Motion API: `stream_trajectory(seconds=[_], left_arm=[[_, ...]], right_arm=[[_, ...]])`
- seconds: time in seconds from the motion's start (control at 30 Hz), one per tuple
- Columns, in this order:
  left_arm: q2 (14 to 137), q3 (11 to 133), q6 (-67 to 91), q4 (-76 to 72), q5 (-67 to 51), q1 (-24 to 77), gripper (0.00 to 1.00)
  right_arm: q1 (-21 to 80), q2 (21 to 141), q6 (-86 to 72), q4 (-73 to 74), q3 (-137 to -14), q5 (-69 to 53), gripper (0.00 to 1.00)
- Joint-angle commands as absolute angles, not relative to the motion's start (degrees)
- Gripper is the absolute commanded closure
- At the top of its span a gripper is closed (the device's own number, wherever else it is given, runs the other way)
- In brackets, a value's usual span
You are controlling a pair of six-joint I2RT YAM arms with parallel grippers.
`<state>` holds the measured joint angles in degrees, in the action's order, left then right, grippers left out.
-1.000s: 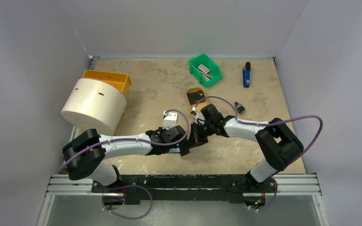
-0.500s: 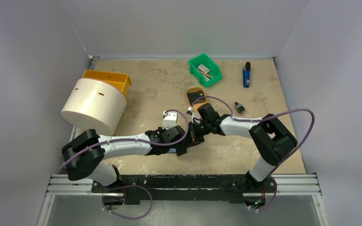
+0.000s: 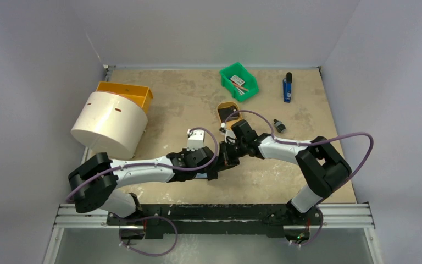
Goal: Put the credit cards into the card holder
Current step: Turn over the card slot in the card holder.
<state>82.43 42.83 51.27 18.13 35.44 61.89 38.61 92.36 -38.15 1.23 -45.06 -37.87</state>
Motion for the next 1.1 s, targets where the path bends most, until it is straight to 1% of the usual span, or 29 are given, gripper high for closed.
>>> stream_trajectory(seconds=[0.0, 0.17, 0.37, 0.47, 0.87, 1.07], left_arm=[[80.44, 42.28, 52.35, 18.04, 38.03, 61.91, 0.93], [80.05, 42.06, 52.67, 18.45, 38.58, 61.92, 0.97], [78.89, 41.69, 53.16, 18.39, 39.06, 61.92, 0.98], [78.15, 41.39, 53.45, 18.08, 39.23, 61.88, 0.98], [76.73, 40.04, 54.32, 16.69, 38.76, 61.90, 0.98], [76.13, 40.17, 54.11, 16.93, 38.67, 61.93, 0.95]], right_arm=[[38.78, 90.66, -38.25, 2.61, -44.71, -35.64, 1.00], [38.69, 90.26, -38.14, 3.16, -44.56, -34.89, 1.00], [38.69, 92.18, -37.20, 2.11, -44.79, -35.18, 1.00], [39.00, 93.98, -37.09, 0.77, -45.77, -38.35, 1.00], [39.51, 97.15, -36.41, 0.27, -48.28, -42.63, 1.00], [39.71, 97.95, -36.61, -1.32, -48.98, -44.06, 1.00]])
